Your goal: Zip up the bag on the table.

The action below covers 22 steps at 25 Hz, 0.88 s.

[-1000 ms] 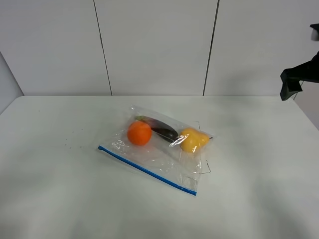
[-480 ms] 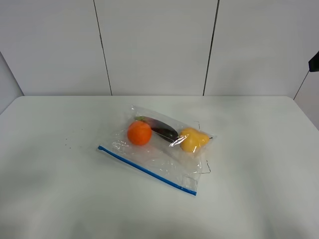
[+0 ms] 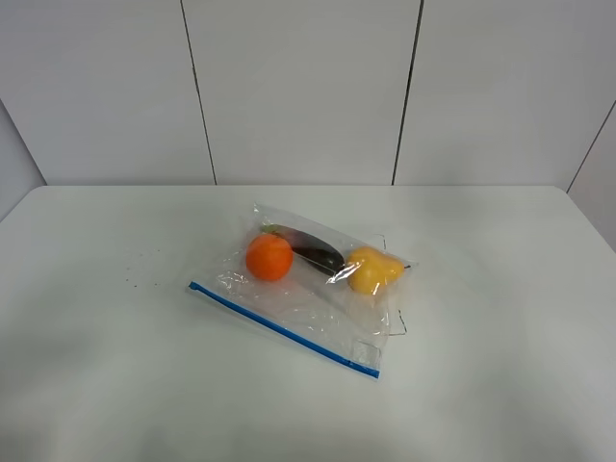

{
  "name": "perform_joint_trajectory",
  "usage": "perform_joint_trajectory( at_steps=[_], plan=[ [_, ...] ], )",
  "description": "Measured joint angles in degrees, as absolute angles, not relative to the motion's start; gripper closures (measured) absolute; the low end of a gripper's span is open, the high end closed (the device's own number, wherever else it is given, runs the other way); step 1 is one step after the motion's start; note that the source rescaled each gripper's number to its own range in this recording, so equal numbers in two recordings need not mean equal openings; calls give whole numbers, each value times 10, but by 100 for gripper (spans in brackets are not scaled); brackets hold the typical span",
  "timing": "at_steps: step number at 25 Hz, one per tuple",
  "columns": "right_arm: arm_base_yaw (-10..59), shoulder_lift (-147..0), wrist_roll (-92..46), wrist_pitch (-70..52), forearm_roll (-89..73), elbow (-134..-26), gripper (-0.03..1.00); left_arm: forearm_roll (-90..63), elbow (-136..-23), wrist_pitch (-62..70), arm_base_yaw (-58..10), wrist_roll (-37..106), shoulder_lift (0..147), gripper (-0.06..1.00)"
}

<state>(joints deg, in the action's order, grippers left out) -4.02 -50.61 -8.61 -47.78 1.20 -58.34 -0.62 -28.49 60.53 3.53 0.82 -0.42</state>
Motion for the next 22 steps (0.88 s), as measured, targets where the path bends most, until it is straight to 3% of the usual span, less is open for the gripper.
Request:
perform_joint_trajectory(
  at_steps=[10, 22],
  plan=[
    [-40, -484, -76, -505, 12, -557, -3, -6, -285, 605, 27, 8, -4, -6],
    [-40, -296, -46, -525, -7, -491, -3, -6, -285, 605, 27, 8, -4, -6]
  ],
)
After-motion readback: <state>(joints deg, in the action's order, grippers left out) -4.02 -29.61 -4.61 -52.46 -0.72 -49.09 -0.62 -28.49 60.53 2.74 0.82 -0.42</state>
